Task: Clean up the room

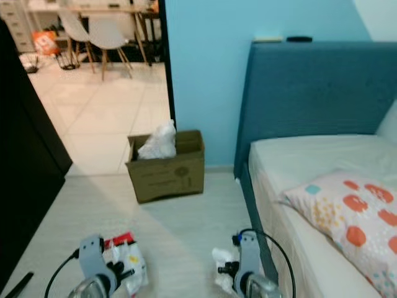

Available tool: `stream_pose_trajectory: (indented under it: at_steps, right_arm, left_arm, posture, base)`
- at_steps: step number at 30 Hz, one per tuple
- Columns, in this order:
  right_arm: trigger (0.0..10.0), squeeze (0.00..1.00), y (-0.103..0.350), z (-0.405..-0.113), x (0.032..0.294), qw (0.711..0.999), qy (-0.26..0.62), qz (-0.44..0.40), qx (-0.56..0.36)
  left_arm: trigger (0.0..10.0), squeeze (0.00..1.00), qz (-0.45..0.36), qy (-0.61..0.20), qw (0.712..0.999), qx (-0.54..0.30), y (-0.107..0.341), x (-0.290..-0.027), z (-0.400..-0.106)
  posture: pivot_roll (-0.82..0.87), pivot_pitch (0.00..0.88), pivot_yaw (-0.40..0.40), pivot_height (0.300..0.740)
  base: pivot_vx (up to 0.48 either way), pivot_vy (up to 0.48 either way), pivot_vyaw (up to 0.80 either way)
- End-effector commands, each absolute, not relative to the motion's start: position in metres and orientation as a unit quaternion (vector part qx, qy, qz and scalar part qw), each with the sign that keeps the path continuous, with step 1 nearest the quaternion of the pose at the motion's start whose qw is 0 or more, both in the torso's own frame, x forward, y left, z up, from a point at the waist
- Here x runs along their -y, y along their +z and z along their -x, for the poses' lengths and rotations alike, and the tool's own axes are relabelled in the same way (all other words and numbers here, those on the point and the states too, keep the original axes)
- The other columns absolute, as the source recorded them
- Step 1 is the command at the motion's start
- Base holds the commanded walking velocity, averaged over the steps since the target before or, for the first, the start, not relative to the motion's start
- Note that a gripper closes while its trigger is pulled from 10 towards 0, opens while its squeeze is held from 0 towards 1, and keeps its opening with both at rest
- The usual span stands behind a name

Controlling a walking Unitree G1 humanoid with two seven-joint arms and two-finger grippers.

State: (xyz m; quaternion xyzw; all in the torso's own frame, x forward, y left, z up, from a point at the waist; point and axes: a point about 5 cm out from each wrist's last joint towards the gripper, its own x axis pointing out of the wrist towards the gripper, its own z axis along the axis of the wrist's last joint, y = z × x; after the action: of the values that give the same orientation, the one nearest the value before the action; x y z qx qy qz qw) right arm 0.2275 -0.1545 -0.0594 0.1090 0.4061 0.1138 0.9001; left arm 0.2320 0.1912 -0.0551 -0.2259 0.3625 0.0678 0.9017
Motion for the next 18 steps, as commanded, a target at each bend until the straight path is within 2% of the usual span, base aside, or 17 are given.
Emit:
stream_pose_trajectory:
  at_steps: [1, 10, 17, 18]
  right_arm:
    - [10.0, 0.00, -0.0596, -0.2270, 0.1548, 0.901, 0.114, -0.109, -0.404]
    - [10.0, 0.00, -0.0587, -0.2280, 0.1541, 0.903, 0.119, -0.107, -0.399]
    - [10.0, 0.00, -0.0582, -0.2284, 0.1528, 0.903, 0.125, -0.106, -0.398]
    - [10.0, 0.00, -0.0583, -0.2284, 0.1528, 0.903, 0.125, -0.106, -0.398]
  left_arm:
    - [10.0, 0.00, 0.226, 0.063, 0.903, -0.359, -0.0538, -0.1897, -0.2342]
    - [10.0, 0.00, 0.221, 0.061, 0.904, -0.360, -0.0540, -0.1912, -0.2334]
    - [10.0, 0.00, 0.221, 0.068, 0.901, -0.367, -0.0581, -0.1951, -0.2262]
    - [10.0, 0.00, 0.222, 0.068, 0.901, -0.367, -0.0582, -0.1951, -0.2260]
  posture:
    - [0.07, 0.000, -0.027, 0.740]
    - [0.07, 0.000, -0.025, 0.740]
    - [0.07, 0.000, -0.030, 0.740]
    - [0.07, 0.000, -0.030, 0.740]
  base:
    - [0.480, 0.000, 0.00]
    - [0.480, 0.000, 0.00]
    - [0.480, 0.000, 0.75]
    - [0.480, 0.000, 0.00]
